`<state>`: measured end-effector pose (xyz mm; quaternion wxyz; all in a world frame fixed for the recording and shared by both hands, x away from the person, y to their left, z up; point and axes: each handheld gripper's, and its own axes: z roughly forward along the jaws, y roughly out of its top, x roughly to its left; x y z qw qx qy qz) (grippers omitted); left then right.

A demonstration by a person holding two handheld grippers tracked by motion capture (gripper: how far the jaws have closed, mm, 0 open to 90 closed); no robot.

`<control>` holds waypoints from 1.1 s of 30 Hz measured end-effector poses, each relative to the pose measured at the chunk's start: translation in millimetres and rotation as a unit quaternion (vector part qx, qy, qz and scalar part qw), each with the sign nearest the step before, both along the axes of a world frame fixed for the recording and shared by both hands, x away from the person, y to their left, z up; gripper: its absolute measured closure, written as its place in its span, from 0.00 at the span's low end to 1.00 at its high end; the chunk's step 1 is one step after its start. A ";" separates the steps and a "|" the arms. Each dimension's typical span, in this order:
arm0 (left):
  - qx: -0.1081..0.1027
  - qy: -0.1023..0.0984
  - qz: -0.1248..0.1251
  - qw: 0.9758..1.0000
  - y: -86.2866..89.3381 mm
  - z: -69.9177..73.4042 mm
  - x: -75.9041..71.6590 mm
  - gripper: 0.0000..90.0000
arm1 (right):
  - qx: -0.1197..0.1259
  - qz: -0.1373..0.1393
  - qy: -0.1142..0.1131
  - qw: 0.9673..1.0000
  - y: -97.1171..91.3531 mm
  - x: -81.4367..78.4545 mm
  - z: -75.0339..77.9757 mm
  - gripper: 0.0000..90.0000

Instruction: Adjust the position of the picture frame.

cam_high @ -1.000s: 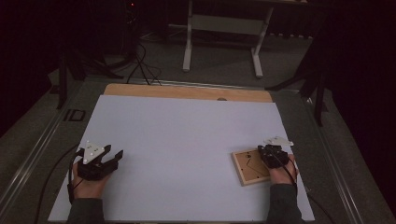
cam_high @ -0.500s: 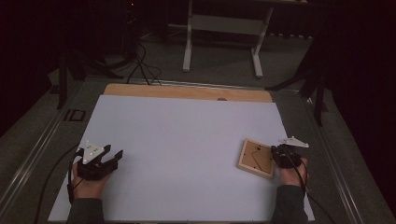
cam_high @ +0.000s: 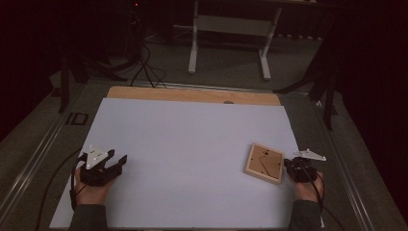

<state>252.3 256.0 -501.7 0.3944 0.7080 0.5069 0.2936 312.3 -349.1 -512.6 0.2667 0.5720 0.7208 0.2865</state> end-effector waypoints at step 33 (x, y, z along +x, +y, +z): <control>-0.001 -0.002 -0.001 1.000 -0.3 0.5 0.1 0.53 | -0.032 0.127 0.035 0.991 55.0 -17.1 -10.1 1.00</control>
